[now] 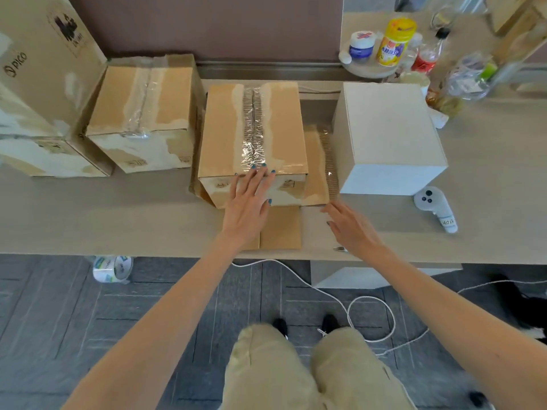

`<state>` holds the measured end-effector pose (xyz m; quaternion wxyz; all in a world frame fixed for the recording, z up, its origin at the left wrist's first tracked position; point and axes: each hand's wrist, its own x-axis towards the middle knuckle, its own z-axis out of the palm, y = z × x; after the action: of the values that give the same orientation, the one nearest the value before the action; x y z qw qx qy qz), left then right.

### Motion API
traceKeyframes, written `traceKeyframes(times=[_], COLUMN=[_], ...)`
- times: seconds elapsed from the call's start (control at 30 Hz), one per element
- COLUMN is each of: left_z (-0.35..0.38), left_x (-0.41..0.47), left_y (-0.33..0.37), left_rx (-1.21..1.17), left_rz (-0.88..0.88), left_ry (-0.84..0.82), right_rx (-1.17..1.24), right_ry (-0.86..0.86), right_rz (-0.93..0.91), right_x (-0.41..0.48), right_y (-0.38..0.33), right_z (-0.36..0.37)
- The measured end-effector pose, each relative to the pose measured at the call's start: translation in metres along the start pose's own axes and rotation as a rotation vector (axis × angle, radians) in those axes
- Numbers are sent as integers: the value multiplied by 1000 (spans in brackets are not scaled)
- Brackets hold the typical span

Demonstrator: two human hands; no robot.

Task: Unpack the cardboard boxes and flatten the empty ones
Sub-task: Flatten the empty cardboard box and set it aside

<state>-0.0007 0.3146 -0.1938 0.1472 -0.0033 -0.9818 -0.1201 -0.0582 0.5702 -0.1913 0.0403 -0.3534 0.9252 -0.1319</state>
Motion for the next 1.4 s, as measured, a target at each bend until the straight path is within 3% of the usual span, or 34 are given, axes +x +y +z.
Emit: traceKeyframes(times=[0.17, 0.43, 0.67, 1.0, 1.4], left_z=[10, 17, 9, -19, -44], left_x=[-4, -6, -4, -5, 26], left_y=[12, 18, 17, -29, -98], left_rx=[-1, 33, 68, 97, 6], left_rz=[-78, -126, -113, -67, 37], left_ry=[7, -6, 2, -44, -172], right_rx=[-128, -340, -151, 198, 205], right_ry=[-287, -383, -294, 38, 151], right_rz=[138, 74, -5, -83, 43], right_x=[-30, -46, -32, 24, 77], right_y=[29, 47, 41, -37, -115], right_z=[19, 35, 32, -4, -5])
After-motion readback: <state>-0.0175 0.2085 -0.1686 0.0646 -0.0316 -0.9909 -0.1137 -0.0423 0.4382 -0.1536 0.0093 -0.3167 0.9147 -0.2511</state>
